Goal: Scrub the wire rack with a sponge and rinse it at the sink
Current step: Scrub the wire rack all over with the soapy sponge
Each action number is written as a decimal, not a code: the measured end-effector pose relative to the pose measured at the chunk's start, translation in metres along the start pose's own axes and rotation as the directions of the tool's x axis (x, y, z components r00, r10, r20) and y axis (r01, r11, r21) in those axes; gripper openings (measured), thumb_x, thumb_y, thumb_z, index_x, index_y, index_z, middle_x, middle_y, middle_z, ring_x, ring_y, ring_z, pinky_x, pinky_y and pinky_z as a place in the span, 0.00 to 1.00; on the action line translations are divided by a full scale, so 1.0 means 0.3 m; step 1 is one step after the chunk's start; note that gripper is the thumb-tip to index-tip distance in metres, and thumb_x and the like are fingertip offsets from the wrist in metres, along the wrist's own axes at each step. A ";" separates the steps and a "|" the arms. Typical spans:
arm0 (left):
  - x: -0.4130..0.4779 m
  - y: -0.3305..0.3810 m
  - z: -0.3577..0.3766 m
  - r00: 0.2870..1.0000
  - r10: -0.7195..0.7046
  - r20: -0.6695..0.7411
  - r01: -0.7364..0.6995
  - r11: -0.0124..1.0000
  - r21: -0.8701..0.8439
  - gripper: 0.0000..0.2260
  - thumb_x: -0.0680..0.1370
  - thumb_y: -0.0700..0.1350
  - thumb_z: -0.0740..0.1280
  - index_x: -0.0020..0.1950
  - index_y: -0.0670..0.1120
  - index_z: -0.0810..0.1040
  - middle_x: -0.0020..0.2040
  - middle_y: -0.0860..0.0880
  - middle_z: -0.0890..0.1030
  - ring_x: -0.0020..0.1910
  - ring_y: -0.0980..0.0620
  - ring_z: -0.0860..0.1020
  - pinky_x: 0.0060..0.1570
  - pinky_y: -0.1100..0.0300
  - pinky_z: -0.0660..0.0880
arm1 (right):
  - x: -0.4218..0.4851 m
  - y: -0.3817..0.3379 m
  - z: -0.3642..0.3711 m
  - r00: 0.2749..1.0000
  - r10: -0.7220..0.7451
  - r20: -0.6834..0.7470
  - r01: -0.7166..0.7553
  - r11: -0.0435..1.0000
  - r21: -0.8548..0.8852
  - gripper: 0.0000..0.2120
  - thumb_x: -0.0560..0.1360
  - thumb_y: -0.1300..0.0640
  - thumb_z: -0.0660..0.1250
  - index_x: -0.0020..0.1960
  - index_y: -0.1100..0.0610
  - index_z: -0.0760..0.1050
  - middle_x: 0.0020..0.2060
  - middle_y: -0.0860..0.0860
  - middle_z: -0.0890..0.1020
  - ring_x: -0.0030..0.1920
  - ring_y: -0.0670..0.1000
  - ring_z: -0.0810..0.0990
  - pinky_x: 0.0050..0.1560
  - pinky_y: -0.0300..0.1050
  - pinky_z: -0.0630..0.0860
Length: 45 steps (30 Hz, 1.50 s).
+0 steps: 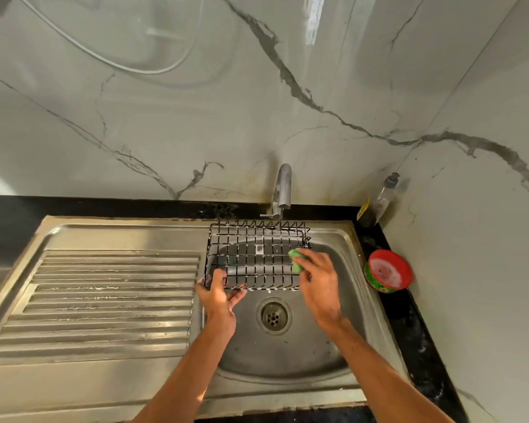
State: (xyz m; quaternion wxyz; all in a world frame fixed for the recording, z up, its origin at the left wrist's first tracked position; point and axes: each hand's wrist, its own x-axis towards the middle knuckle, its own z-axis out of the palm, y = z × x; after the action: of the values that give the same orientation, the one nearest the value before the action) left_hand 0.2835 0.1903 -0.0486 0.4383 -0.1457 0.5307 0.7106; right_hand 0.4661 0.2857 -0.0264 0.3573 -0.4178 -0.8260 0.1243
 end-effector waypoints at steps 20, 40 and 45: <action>-0.119 0.019 -0.160 0.459 0.510 0.727 -0.888 0.270 0.372 0.43 0.64 0.50 0.84 0.72 0.46 0.65 0.63 0.50 0.77 0.64 0.54 0.78 0.63 0.63 0.75 | 0.017 -0.016 -0.175 0.406 0.725 0.556 -0.838 0.052 0.544 0.14 0.76 0.72 0.59 0.57 0.61 0.76 0.60 0.64 0.78 0.51 0.61 0.81 0.46 0.57 0.82; -0.212 0.026 -0.209 0.387 0.194 0.902 -0.900 0.292 0.323 0.53 0.68 0.62 0.76 0.81 0.58 0.44 0.83 0.54 0.48 0.82 0.52 0.50 0.79 0.47 0.52 | -0.043 -0.023 -0.251 0.414 0.508 0.755 -0.884 0.025 0.467 0.22 0.64 0.55 0.70 0.58 0.58 0.82 0.52 0.60 0.78 0.46 0.57 0.78 0.48 0.60 0.81; -0.156 0.092 -0.070 0.910 -0.155 0.385 -0.011 0.919 0.395 0.41 0.56 0.71 0.79 0.65 0.60 0.71 0.63 0.47 0.76 0.55 0.47 0.83 0.55 0.33 0.78 | -0.069 0.010 -0.269 0.581 0.408 0.704 -0.803 0.149 0.577 0.31 0.57 0.52 0.73 0.60 0.57 0.81 0.60 0.61 0.80 0.55 0.58 0.78 0.55 0.61 0.79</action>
State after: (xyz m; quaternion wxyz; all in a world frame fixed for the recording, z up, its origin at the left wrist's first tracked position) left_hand 0.2834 0.1485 -0.0082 0.5858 0.0758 0.5516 0.5889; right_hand 0.5321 0.2638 0.0196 0.2594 -0.4431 -0.4395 0.7371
